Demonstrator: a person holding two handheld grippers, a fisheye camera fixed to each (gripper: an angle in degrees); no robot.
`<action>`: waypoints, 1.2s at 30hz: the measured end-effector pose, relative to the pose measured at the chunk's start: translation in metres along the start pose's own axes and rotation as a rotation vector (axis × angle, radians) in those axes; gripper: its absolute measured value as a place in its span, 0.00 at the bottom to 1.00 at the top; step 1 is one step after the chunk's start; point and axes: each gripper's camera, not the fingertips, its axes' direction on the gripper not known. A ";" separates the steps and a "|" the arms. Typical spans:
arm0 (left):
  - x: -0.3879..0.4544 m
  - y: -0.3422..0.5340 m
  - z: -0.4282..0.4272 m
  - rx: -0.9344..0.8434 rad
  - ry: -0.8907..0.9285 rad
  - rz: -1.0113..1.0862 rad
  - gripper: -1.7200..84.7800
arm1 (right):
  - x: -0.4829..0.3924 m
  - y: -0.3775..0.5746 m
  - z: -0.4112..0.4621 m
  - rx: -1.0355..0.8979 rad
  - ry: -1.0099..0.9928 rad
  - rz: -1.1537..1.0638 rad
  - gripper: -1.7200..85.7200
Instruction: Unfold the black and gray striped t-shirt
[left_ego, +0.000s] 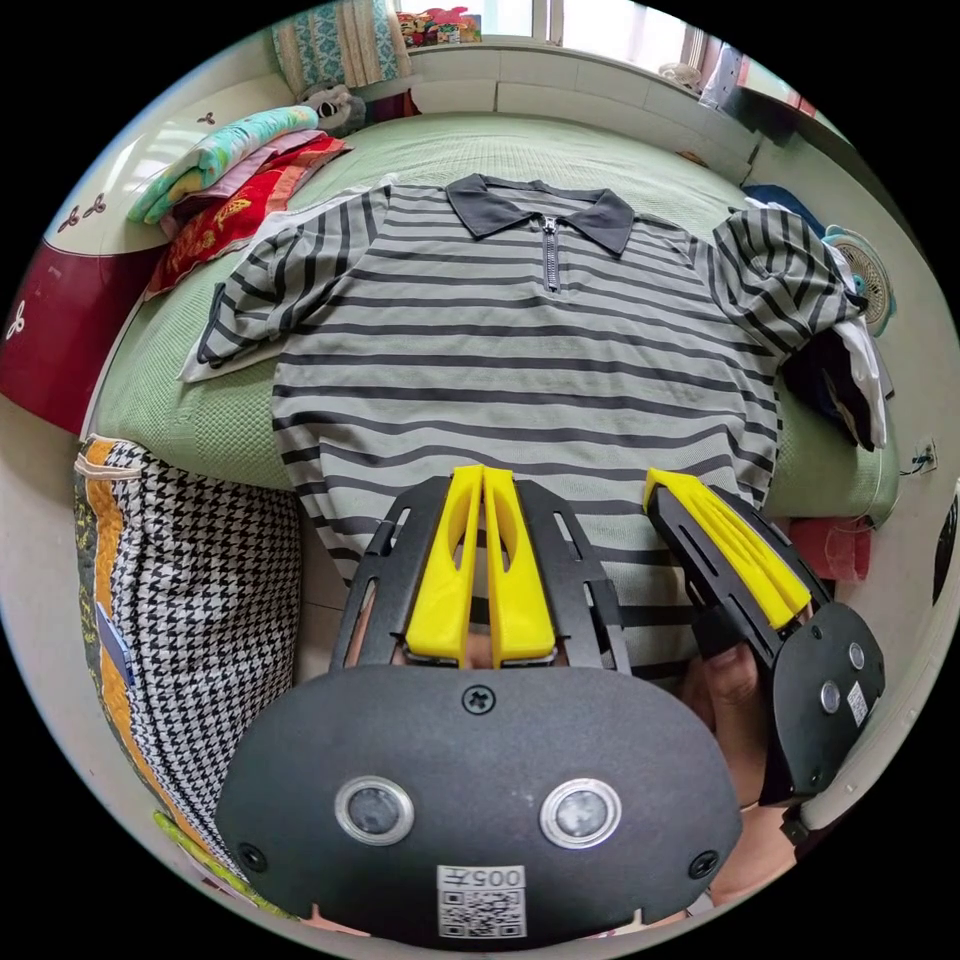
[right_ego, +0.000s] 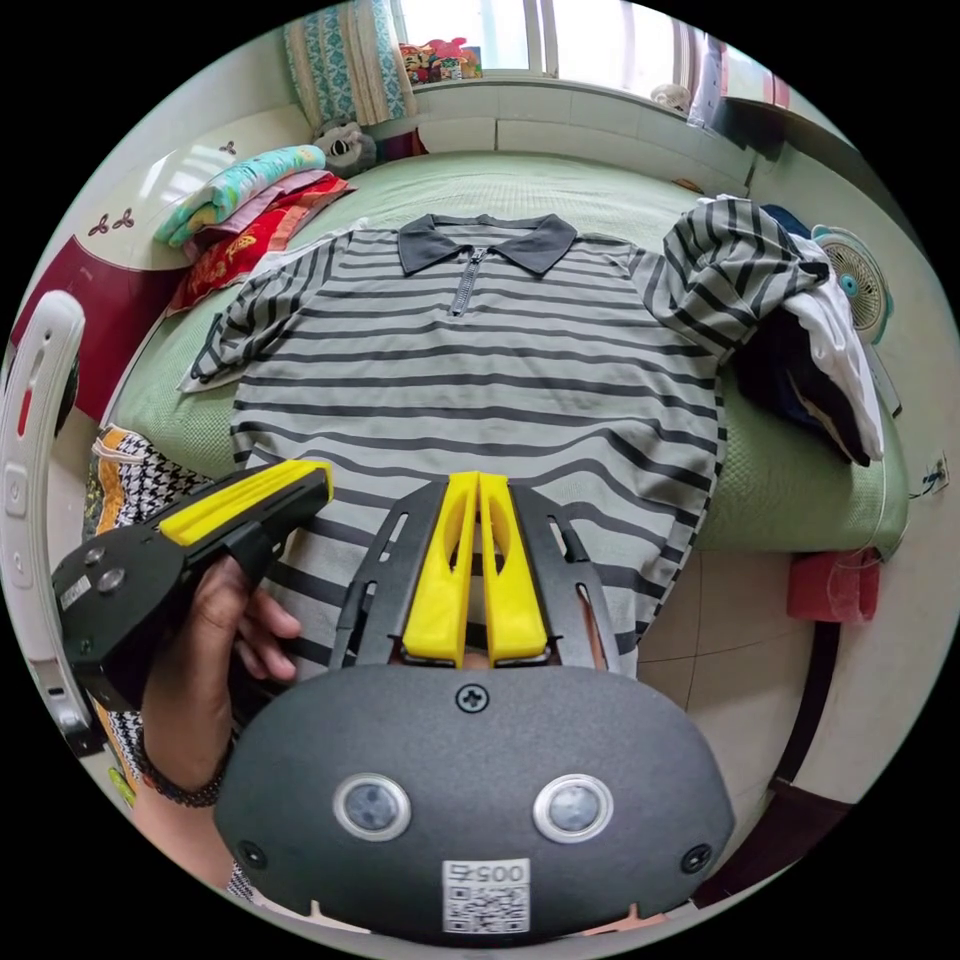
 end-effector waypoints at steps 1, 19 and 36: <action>-0.001 0.000 0.000 0.002 0.003 -0.003 0.02 | 0.000 0.000 0.000 0.001 0.000 0.000 0.01; -0.012 -0.018 0.012 -0.001 0.075 -0.024 0.02 | -0.007 -0.022 0.017 -0.036 0.024 -0.017 0.01; -0.005 -0.027 0.018 -0.004 0.053 -0.008 0.02 | -0.009 -0.039 0.028 -0.063 -0.018 -0.021 0.01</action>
